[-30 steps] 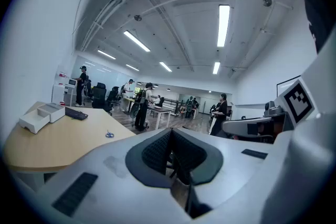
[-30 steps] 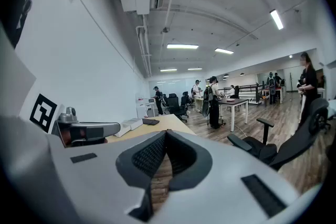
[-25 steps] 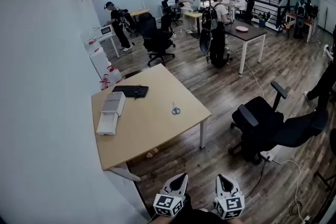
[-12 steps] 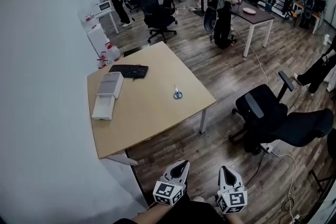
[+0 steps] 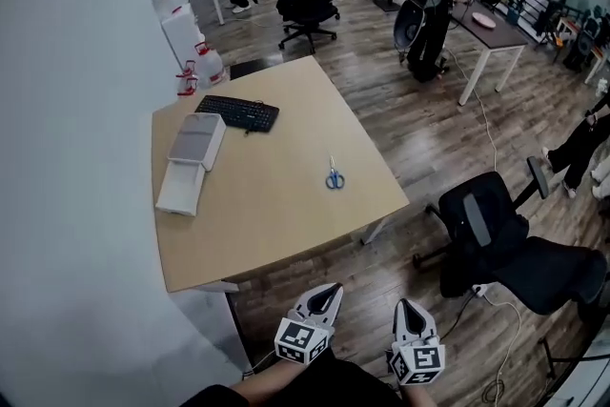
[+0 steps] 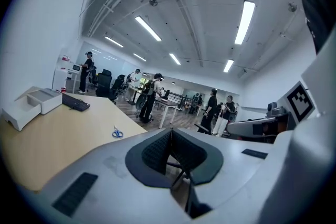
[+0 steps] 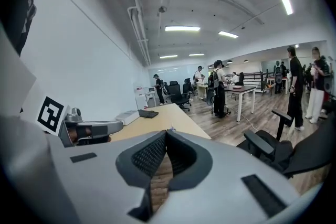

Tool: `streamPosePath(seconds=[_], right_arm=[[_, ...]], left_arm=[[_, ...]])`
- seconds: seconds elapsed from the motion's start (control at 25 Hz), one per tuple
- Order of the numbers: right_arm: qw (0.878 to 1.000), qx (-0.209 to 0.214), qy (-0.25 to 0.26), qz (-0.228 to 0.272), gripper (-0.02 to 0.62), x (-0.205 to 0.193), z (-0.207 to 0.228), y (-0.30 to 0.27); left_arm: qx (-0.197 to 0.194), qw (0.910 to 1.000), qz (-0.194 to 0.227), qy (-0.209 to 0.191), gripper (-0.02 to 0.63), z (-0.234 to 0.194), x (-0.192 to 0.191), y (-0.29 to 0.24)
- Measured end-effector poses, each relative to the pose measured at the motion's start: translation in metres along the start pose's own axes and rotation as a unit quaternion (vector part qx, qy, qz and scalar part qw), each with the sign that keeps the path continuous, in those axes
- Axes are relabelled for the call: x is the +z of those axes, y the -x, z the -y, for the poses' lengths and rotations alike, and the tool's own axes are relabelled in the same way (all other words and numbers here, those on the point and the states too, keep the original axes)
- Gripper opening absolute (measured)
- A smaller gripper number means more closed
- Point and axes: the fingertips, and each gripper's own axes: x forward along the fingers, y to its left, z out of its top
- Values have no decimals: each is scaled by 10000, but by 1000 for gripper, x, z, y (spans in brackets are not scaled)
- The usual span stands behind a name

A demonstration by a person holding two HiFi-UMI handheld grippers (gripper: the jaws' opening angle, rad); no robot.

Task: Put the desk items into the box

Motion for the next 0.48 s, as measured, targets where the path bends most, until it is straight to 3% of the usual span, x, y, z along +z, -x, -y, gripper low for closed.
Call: streamPosePath(seconds=[0.48], right_arm=[[9996, -262, 124, -27, 60, 71, 3, -133]], left_arm=[[-148, 9997, -86, 164, 15, -115, 47, -77]])
